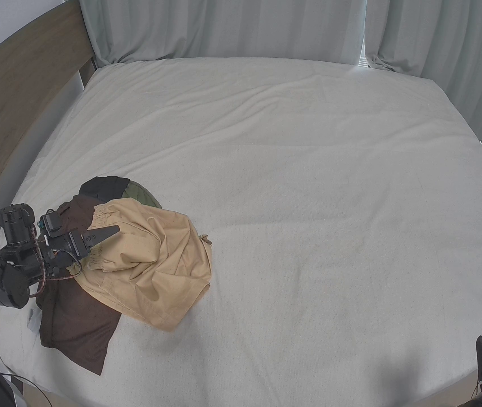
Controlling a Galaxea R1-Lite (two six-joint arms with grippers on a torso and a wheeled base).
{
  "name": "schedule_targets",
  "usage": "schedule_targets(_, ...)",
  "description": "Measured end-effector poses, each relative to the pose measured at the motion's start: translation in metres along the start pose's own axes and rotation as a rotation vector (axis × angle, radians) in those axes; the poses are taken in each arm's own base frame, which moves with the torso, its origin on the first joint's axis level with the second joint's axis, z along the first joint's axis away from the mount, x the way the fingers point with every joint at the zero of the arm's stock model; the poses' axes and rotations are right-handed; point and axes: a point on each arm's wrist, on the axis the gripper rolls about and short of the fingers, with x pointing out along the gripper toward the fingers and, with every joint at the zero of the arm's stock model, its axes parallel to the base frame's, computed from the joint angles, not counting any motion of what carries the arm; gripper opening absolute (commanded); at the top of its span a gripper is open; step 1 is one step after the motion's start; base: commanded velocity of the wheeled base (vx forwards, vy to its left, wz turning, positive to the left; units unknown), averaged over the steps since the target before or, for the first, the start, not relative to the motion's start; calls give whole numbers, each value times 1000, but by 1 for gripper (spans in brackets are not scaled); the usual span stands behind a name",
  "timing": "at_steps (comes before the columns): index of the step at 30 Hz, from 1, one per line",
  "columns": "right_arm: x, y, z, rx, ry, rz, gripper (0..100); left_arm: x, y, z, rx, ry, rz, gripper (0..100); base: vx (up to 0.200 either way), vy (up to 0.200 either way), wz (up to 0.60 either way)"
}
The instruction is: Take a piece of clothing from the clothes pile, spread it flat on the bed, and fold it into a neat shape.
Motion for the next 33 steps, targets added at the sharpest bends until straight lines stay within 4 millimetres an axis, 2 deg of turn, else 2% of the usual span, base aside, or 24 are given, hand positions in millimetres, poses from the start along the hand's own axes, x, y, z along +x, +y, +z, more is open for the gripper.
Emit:
schedule_targets(16, 0, 0, 0, 0, 0, 1, 100, 15, 4, -4, -12, -41, -47, 100, 0, 0, 0)
schedule_targets(17, 0, 0, 0, -1, 0, 1, 100, 16, 4, -5, -12, -40, -47, 0, 0, 0, 0)
schedule_targets(33, 0, 0, 0, 0, 0, 1, 100, 22, 10, -12, -18, -41, -56, 0, 0, 0, 0)
